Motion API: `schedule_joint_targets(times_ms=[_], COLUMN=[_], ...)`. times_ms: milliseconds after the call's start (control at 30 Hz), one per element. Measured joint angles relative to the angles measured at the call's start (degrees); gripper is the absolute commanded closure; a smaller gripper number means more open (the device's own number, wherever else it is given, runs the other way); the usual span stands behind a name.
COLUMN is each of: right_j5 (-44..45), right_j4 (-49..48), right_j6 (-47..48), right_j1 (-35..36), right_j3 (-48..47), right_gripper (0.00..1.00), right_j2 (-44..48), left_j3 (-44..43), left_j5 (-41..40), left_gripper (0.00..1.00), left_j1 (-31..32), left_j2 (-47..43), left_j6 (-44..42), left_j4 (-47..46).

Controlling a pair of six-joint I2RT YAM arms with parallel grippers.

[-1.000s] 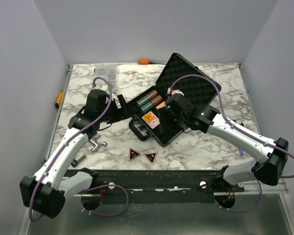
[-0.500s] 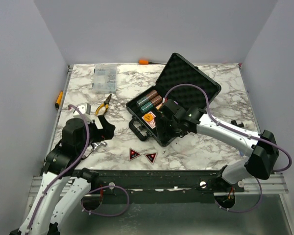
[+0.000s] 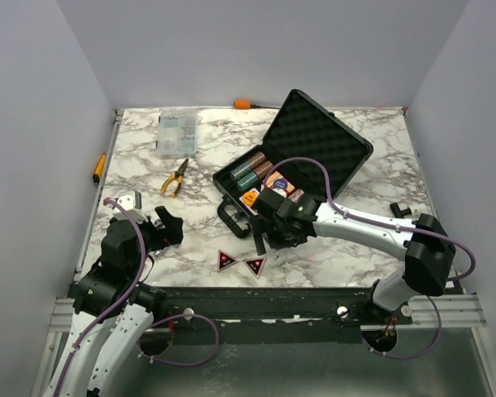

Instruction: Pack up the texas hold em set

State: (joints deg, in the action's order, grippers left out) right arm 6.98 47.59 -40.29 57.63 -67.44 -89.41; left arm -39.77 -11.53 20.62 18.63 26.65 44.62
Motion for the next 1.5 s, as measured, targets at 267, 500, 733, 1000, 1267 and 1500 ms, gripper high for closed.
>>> schedule_joint_targets(times_ms=[267, 500, 733, 1000, 1267, 1500], right_j5=[1.66, 3.52, 6.93, 8.46, 8.70, 8.70], right_j4=[-1.51, -2.43, -0.66, 2.75, 3.98, 6.19], right_j6=[-3.02, -5.64, -10.05, -16.44, -22.60, -28.28], right_j1=[5.60, 10.29, 10.56, 10.54, 10.54, 10.54], right_j3=[-0.57, -4.57, -8.55, -9.42, -9.33, -11.72], right_gripper=[0.02, 0.00, 0.00, 0.01, 0.05, 0.07], right_j2=[-3.89, -10.71, -14.25, -14.64, -14.64, -17.07], left_j3=[0.04, 0.15, 0.15, 0.15, 0.17, 0.31], left_j5=[-1.27, -2.03, -2.05, -2.14, -2.27, -2.29], left_gripper=[0.03, 0.03, 0.03, 0.03, 0.03, 0.02], left_j1=[0.00, 0.00, 0.00, 0.00, 0.00, 0.00], left_j2=[0.00, -0.33, -0.13, -0.31, -1.99, -2.80], left_j6=[0.04, 0.07, 0.09, 0.11, 0.20, 0.28], left_j4=[-0.13, -0.13, -0.15, -0.13, -0.13, -0.13])
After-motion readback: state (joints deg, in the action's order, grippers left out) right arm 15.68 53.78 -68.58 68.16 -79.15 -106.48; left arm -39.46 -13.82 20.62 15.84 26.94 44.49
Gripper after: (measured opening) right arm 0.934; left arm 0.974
